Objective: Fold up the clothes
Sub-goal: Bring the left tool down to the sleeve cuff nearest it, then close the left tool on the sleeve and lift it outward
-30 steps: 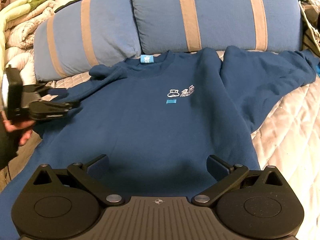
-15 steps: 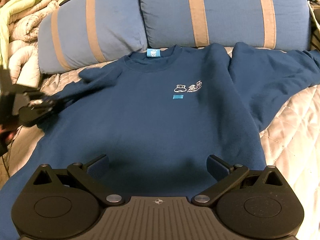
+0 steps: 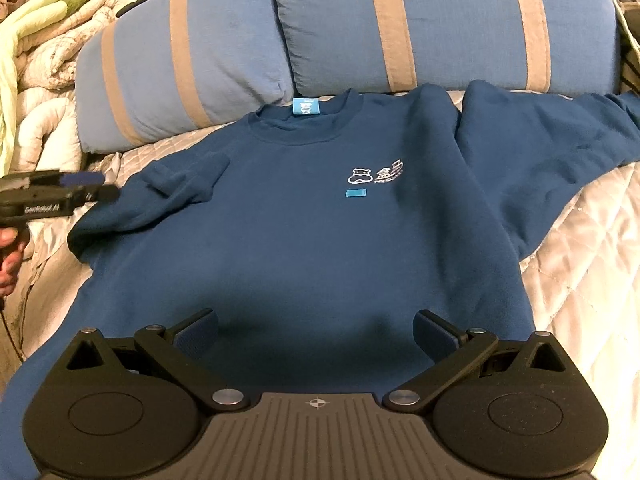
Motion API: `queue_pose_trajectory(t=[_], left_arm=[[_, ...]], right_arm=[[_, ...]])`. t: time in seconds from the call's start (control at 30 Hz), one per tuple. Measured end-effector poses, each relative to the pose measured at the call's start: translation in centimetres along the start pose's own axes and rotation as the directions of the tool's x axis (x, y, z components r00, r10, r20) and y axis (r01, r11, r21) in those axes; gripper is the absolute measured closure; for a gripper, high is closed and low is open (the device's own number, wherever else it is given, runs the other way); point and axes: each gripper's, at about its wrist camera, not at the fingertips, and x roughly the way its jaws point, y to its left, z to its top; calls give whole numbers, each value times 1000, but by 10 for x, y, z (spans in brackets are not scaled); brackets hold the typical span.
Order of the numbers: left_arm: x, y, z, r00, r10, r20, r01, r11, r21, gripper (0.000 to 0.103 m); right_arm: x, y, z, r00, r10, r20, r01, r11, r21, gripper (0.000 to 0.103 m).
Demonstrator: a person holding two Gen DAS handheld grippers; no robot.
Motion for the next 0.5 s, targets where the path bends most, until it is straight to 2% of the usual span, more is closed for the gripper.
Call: queue_pose_trajectory(t=[0.2,0.3,0.37,0.4,0.47,0.5], left_arm=[[26,-24,18,997,-51,50,51,999,9,46],[43,-29,20,999,-18,29,18,1000,-3,50],[54,-30,23,1000,20,7,-20,1000,1,67],[56,-29,23,1000,30,-4,-30,1000,7,87],[57,-25,23,999,40,-19,-40,999,20,96],[55,-24,23,999,38,-22,-38,999,18,96]], right_arm=[[0,-2,1,1000,5,-8,-5,1000,14,0],[0,-3,2,1000,9,-9,-8,1000,20,0],[0,-4,2,1000,10,-9,-9,1000,23,0],[0,-4,2,1000,10,-9,-10,1000,24,0],[1,-4,1,1000,10,-8,-10,1000,27,0],[1,-4,1,1000,10,-7,-10,1000,28,0]])
